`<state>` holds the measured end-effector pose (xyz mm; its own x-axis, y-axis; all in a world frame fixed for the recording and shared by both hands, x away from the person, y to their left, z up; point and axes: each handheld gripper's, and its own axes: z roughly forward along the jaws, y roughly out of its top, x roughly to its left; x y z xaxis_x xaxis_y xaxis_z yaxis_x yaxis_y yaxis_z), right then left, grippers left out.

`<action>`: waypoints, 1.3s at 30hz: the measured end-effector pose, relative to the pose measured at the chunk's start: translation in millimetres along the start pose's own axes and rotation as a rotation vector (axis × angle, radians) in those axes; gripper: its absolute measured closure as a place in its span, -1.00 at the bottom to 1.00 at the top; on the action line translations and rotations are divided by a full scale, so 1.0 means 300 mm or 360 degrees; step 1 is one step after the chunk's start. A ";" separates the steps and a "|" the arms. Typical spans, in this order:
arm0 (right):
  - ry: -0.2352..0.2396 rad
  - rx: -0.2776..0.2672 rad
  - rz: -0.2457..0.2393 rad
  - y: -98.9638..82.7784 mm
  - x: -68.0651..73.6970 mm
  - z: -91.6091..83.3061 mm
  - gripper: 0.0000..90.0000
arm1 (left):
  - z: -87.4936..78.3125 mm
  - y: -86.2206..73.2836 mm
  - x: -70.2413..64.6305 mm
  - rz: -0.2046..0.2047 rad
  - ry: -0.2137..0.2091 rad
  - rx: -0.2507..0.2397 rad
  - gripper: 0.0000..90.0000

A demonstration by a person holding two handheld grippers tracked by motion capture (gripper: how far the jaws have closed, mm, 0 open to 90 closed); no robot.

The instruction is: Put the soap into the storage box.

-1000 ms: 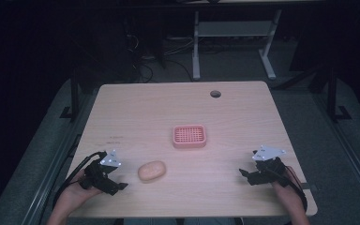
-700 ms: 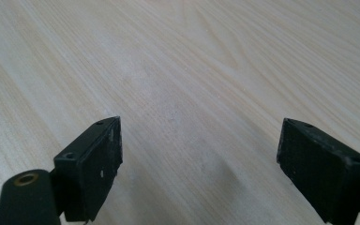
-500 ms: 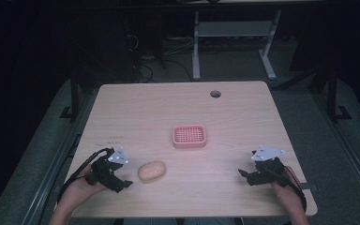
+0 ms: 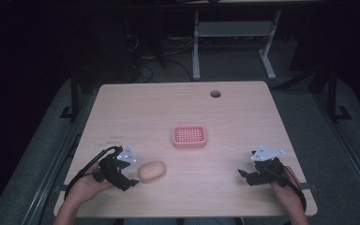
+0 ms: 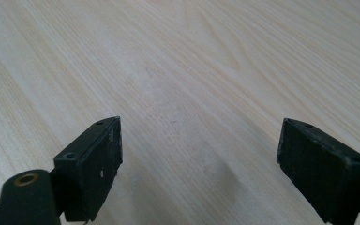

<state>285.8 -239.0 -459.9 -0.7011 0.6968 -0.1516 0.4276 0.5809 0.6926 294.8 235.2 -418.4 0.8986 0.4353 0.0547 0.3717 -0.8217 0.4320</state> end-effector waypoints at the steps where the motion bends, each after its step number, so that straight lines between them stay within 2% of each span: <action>1: -0.0002 -0.0002 -0.0006 0.000 -0.001 0.000 -0.69 | 0.002 0.002 0.001 0.0001 -0.0003 0.0002 -0.55; 6: -0.0006 -0.0003 -0.0016 0.000 -0.003 -0.002 -0.69 | 0.013 0.019 -0.002 0.0010 -0.0026 0.0019 -0.55; 21: -0.0002 -0.0015 -0.0012 0.000 -0.002 -0.004 -0.69 | 0.028 0.066 -0.005 0.0055 -0.0039 0.0022 -0.55; 33: 0.0004 -0.0016 -0.0003 0.001 0.005 -0.004 -0.69 | 0.065 0.103 -0.012 0.0073 -0.0073 0.0017 -0.55; 39: 0.0007 -0.0020 -0.0003 0.001 0.004 -0.005 -0.69 | 0.089 0.124 -0.011 0.0092 -0.0091 0.0046 -0.55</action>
<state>284.2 -238.4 -458.9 -0.7045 0.6937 -0.1498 0.4190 0.5769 0.7012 311.9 193.5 -426.5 0.9303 0.3659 0.0267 0.3249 -0.8554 0.4033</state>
